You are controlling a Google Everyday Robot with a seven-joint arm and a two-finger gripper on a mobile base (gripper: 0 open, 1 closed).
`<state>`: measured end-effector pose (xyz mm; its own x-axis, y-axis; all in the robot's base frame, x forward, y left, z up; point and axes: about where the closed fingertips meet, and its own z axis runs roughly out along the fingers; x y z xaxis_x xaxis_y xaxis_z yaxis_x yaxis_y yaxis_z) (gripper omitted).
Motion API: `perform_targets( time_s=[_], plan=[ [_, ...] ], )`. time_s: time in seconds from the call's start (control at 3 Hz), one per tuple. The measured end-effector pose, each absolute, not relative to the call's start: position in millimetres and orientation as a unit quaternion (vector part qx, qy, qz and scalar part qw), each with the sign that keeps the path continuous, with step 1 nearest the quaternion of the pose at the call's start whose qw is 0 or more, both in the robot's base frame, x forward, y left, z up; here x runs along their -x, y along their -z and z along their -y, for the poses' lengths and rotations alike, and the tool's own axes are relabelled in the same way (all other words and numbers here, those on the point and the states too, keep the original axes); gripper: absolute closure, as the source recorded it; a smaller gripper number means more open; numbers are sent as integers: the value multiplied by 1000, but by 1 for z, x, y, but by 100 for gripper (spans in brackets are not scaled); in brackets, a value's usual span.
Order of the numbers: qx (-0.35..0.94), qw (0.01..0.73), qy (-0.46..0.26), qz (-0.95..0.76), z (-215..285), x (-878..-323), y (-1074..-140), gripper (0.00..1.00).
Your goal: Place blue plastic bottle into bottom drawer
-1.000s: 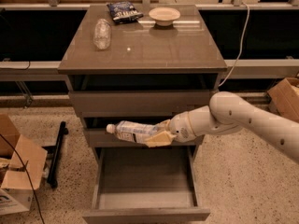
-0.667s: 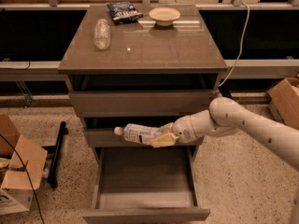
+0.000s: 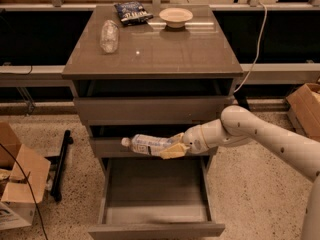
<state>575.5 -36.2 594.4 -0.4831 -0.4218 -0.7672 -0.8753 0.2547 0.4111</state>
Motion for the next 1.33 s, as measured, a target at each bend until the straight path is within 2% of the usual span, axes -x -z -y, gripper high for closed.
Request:
perform_targets(
  time_s=[0.33,0.67,1.0,1.33],
  plan=[
    [425,271,-444,-741,35,-591,-558,100],
    [402,274,-490,-724,49,-613,-473,100],
    [402,274,-490,-724,49,-613,-473,100],
    [384,236,-506,-735,44,-599,-414,100]
  ],
)
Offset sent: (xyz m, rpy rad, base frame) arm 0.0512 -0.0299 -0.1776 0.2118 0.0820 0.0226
